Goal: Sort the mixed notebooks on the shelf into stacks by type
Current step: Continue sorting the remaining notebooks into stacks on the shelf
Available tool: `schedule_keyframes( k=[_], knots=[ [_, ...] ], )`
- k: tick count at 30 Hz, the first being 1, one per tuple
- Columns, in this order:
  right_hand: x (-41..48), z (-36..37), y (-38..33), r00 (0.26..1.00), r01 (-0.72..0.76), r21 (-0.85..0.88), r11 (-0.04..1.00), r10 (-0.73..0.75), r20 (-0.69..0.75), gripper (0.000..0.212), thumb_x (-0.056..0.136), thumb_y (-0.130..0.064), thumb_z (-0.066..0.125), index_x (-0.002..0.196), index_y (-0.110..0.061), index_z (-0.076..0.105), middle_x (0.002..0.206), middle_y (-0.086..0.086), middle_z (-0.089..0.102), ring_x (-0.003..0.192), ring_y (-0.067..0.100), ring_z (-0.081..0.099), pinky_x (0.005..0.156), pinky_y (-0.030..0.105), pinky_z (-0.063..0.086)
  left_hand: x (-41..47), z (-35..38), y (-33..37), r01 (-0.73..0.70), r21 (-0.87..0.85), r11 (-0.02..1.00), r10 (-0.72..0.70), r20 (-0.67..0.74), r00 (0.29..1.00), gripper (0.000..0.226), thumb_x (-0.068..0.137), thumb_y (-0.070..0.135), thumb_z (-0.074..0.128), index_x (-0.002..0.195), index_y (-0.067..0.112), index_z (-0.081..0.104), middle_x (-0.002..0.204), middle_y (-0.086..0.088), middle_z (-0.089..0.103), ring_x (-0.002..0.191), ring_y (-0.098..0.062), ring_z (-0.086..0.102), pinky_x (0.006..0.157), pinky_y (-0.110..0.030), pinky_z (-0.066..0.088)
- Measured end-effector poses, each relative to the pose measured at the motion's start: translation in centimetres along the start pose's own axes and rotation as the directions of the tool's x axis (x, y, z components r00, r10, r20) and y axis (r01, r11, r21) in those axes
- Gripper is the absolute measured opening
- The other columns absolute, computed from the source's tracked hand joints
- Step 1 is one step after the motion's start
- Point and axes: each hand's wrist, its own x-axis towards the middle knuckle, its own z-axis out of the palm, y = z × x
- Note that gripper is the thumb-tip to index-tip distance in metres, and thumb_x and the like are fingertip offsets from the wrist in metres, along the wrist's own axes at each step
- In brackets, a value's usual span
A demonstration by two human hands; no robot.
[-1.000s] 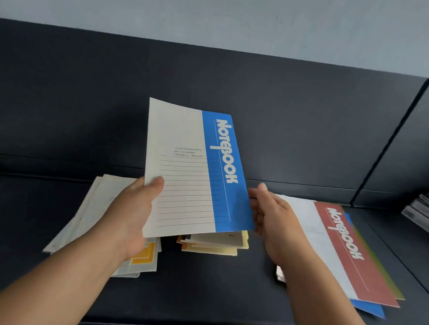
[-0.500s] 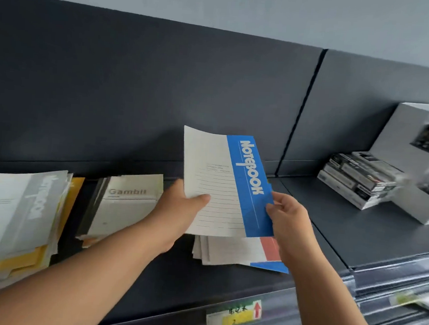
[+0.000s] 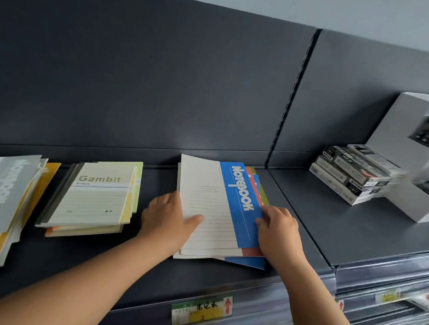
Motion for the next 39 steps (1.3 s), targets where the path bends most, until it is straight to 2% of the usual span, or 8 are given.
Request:
schedule_keyframes(
  k=[5, 8, 13, 16, 21, 26, 31, 39],
  knots=[
    [-0.3, -0.2, -1.1, 1.000, 0.009, -0.090, 0.996, -0.007, 0.014, 0.031, 0.100, -0.026, 0.045, 0.128, -0.019, 0.053, 0.138, 0.003, 0.050, 0.121, 0.026, 0.045, 0.100, 0.042, 0.040, -0.8, -0.6, 0.1, -0.056, -0.063, 0.996, 0.055, -0.012, 0.998, 0.055, 0.086, 0.053, 0.055, 0.131, 0.024, 0.041, 0.133, 0.006, 0.050, 0.122, -0.019, 0.046, 0.100, -0.040, 0.042],
    [-1.0, -0.3, -3.1, 0.998, 0.060, -0.110, 0.992, -0.063, -0.021, 0.041, 0.101, -0.029, 0.045, 0.141, -0.021, 0.045, 0.150, -0.001, 0.040, 0.135, 0.024, 0.036, 0.110, 0.042, 0.031, -1.7, -1.9, -0.1, -0.146, -0.094, 0.985, 0.142, -0.046, 0.989, 0.057, 0.090, 0.047, 0.057, 0.137, 0.024, 0.035, 0.136, 0.007, 0.045, 0.128, -0.016, 0.042, 0.105, -0.034, 0.041],
    [-2.9, 0.3, -8.0, 0.967, 0.245, -0.084, 0.966, -0.249, -0.044, 0.046, 0.100, -0.028, 0.047, 0.145, -0.021, 0.041, 0.153, 0.000, 0.037, 0.140, 0.025, 0.031, 0.116, 0.041, 0.026, -4.2, -5.9, -1.9, -0.213, -0.075, 0.974, 0.202, -0.126, 0.971, 0.075, 0.096, 0.047, 0.048, 0.154, 0.026, 0.005, 0.162, 0.009, 0.004, 0.148, -0.012, 0.007, 0.117, -0.030, 0.016],
    [-4.6, 1.4, -11.8, 0.926, 0.374, -0.037, 0.927, -0.375, -0.047, 0.047, 0.099, -0.026, 0.051, 0.144, -0.018, 0.044, 0.152, 0.002, 0.038, 0.141, 0.024, 0.030, 0.116, 0.037, 0.023, -5.7, -8.4, -5.2, -0.211, -0.038, 0.977, 0.198, -0.216, 0.956, 0.073, 0.096, 0.049, 0.046, 0.154, 0.025, 0.008, 0.162, 0.007, 0.005, 0.148, -0.012, 0.006, 0.117, -0.029, 0.014],
    [-8.9, 4.7, -19.0, 0.843, 0.538, 0.029, 0.842, -0.538, -0.016, 0.048, 0.097, -0.022, 0.055, 0.144, -0.016, 0.046, 0.151, 0.003, 0.041, 0.140, 0.024, 0.033, 0.115, 0.036, 0.028, -9.3, -13.2, -13.5, -0.073, 0.021, 0.997, 0.076, -0.347, 0.935, 0.071, 0.095, 0.048, 0.047, 0.153, 0.023, 0.013, 0.162, 0.004, 0.008, 0.148, -0.015, 0.008, 0.119, -0.032, 0.013],
    [-15.0, 8.7, -26.2, 0.750, 0.653, 0.066, 0.754, -0.657, 0.078, 0.050, 0.097, -0.025, 0.055, 0.145, -0.015, 0.043, 0.150, 0.003, 0.042, 0.138, 0.022, 0.034, 0.113, 0.033, 0.028, -14.8, -17.7, -23.2, 0.111, 0.091, 0.990, -0.068, -0.389, 0.919, 0.071, 0.096, 0.049, 0.044, 0.153, 0.020, 0.012, 0.162, -0.001, 0.007, 0.148, -0.019, 0.007, 0.118, -0.033, 0.010],
    [-21.3, 13.2, -32.9, 0.690, 0.707, 0.078, 0.703, -0.710, 0.145, 0.053, 0.098, -0.031, 0.054, 0.147, -0.018, 0.039, 0.154, 0.001, 0.036, 0.142, 0.022, 0.032, 0.115, 0.035, 0.028, -20.6, -21.4, -32.3, 0.258, 0.120, 0.959, -0.185, -0.427, 0.885, 0.076, 0.094, 0.054, 0.044, 0.154, 0.019, 0.013, 0.162, -0.004, 0.009, 0.148, -0.022, 0.007, 0.119, -0.036, 0.010],
    [-29.5, 19.8, -41.7, 0.583, 0.795, 0.079, 0.602, -0.793, 0.176, 0.054, 0.094, -0.025, 0.061, 0.144, -0.011, 0.046, 0.149, 0.010, 0.043, 0.138, 0.028, 0.037, 0.116, 0.039, 0.029, -28.4, -26.8, -44.1, 0.406, 0.190, 0.894, -0.279, -0.472, 0.836, 0.075, 0.093, 0.056, 0.044, 0.153, 0.019, 0.015, 0.160, -0.004, 0.015, 0.147, -0.023, 0.010, 0.120, -0.040, 0.012]
  ],
)
